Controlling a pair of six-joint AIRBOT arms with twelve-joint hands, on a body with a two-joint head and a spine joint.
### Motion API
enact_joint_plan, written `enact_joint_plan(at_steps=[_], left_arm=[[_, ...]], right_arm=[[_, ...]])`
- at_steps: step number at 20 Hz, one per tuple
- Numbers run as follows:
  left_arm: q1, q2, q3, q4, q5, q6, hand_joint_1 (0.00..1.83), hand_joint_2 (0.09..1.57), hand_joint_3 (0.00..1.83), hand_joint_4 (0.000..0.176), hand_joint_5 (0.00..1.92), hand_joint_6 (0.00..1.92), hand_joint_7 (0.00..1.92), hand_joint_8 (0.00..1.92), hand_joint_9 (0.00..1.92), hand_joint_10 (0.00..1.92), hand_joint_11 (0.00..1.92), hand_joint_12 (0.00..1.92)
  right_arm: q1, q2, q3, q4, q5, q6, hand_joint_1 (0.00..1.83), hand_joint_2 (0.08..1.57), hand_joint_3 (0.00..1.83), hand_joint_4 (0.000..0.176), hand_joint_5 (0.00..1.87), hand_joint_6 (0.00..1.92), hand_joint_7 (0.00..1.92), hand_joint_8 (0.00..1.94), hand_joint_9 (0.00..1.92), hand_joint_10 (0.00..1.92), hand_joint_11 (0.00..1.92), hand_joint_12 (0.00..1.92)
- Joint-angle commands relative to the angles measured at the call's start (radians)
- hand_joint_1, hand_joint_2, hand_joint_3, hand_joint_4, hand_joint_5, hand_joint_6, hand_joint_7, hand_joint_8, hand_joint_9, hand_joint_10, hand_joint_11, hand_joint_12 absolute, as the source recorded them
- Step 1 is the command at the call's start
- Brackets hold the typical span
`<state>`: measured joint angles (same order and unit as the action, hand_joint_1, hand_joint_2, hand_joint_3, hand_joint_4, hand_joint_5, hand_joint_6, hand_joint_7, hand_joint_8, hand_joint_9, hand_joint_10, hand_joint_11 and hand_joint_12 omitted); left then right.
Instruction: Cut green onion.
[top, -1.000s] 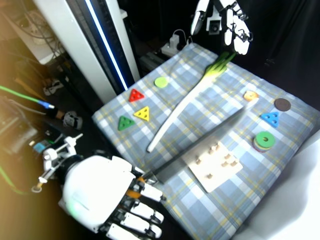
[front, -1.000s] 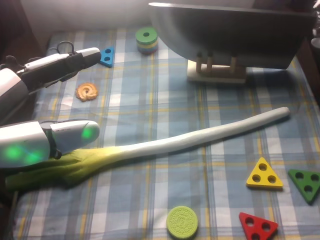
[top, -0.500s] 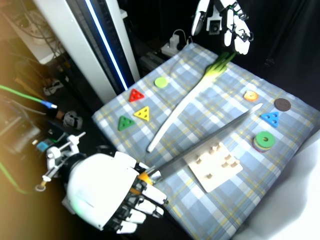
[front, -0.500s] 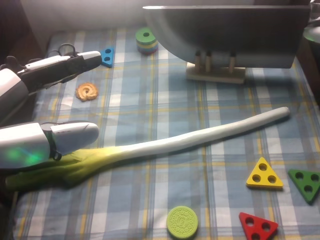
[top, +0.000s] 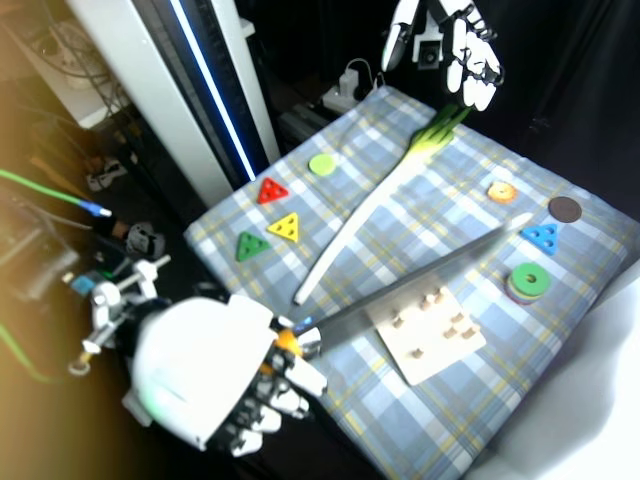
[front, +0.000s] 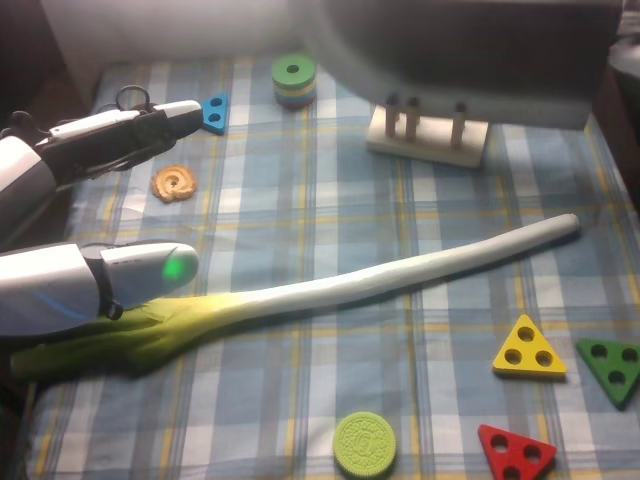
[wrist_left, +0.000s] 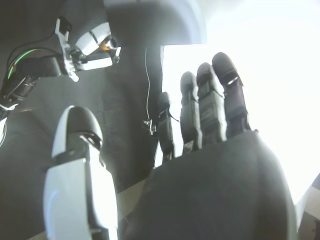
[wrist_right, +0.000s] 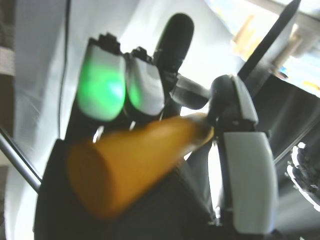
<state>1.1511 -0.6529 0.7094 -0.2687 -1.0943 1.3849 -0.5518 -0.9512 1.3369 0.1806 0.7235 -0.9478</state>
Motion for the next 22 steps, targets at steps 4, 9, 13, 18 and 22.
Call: enact_joint_plan(at_steps=[4,9,13,18,22], left_arm=[[-0.006,0.001,0.003,0.005,-0.125,-0.013,0.66,0.99,0.0,0.176,0.35,0.0,0.34,0.0,0.3,0.0,0.0,0.67],[-0.007,-0.002,0.002,0.017,-0.11,-0.017,0.63,1.0,0.0,0.176,0.38,0.0,0.34,0.0,0.29,0.0,0.0,0.67],[-0.007,-0.002,0.002,0.03,-0.097,-0.021,0.66,1.01,0.0,0.176,0.34,0.0,0.27,0.0,0.25,0.0,0.0,0.6],[-0.007,-0.002,0.0,0.045,-0.086,-0.025,0.7,1.01,0.0,0.176,0.39,0.0,0.31,0.0,0.34,0.01,0.0,0.69],[-0.008,0.0,0.0,0.069,-0.055,-0.036,0.7,0.99,0.0,0.176,0.36,0.0,0.32,0.0,0.3,0.0,0.0,0.54]], right_arm=[[0.066,0.037,-0.025,-0.045,0.221,0.008,0.44,1.36,0.0,0.0,1.08,1.92,1.35,1.94,1.49,1.92,1.56,1.92],[0.095,0.084,-0.093,-0.13,0.286,0.008,0.54,1.4,0.0,0.0,1.11,1.92,1.4,1.94,1.54,1.92,1.61,1.92],[0.095,0.097,-0.157,-0.176,0.358,0.008,0.62,1.37,0.0,0.0,1.04,1.92,1.36,1.94,1.51,1.92,1.57,1.92],[0.06,0.101,-0.233,-0.274,0.376,0.008,0.7,1.38,0.0,0.0,1.05,1.92,1.39,1.94,1.52,1.92,1.56,1.92],[0.02,0.098,-0.246,-0.284,0.377,0.008,0.8,1.38,0.0,0.0,1.04,1.92,1.32,1.94,1.47,1.92,1.5,1.92]])
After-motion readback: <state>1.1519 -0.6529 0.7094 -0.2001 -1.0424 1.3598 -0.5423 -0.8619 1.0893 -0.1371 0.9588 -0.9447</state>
